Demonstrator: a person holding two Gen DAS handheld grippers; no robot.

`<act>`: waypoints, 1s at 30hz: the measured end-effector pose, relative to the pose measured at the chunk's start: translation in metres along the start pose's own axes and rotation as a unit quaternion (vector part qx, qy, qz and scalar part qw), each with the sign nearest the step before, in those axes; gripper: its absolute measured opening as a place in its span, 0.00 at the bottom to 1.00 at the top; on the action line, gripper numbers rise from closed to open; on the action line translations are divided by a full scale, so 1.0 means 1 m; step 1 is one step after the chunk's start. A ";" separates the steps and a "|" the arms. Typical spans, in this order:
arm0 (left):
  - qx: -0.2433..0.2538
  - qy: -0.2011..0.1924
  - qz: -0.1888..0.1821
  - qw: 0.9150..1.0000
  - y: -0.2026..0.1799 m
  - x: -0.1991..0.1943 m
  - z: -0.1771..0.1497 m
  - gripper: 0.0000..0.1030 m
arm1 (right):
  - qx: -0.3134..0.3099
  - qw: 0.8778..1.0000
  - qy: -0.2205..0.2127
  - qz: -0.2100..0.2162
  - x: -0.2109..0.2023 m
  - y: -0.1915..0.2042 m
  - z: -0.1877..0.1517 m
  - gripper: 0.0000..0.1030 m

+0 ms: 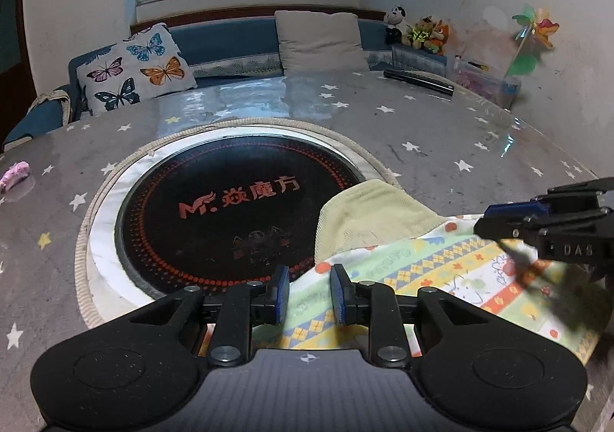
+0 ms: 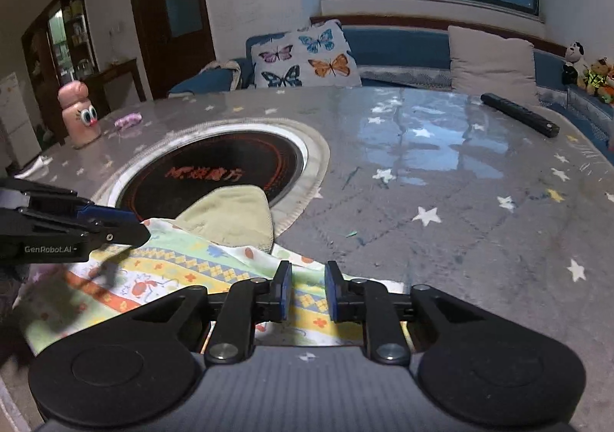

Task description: Fold clothes

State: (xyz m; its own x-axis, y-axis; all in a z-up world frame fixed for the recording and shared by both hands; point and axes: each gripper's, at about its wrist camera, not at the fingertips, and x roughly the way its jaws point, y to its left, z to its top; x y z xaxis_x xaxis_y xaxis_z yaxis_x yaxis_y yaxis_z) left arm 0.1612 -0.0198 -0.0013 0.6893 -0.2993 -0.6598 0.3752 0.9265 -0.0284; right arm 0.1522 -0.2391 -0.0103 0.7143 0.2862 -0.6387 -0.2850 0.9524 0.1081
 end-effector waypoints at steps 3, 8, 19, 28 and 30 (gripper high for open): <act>-0.001 -0.003 0.004 1.000 -0.002 -0.004 -0.001 0.34 | -0.006 1.000 -0.003 -0.002 -0.004 0.003 -0.001 0.26; -0.001 -0.011 0.008 1.000 -0.003 -0.014 -0.006 0.52 | -0.019 1.000 -0.021 -0.002 -0.021 0.015 -0.007 0.42; -0.012 -0.031 0.027 0.999 -0.002 -0.042 -0.019 0.84 | -0.044 0.998 -0.046 0.002 -0.045 0.045 -0.033 0.78; -0.036 -0.055 0.046 0.997 0.005 -0.063 -0.033 1.00 | -0.056 0.997 -0.049 -0.003 -0.049 0.061 -0.056 0.86; -0.044 -0.062 0.052 0.996 0.009 -0.070 -0.036 1.00 | -0.063 0.996 -0.055 -0.011 -0.050 0.063 -0.062 0.90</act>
State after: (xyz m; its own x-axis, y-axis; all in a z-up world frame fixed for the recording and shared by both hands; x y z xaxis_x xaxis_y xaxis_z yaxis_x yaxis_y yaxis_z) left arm 0.0942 0.0179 0.0170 0.7949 -0.2218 -0.5648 0.2458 0.9687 -0.0345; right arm 0.0592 -0.1998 -0.0190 0.7851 0.2813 -0.5517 -0.3414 0.9399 -0.0067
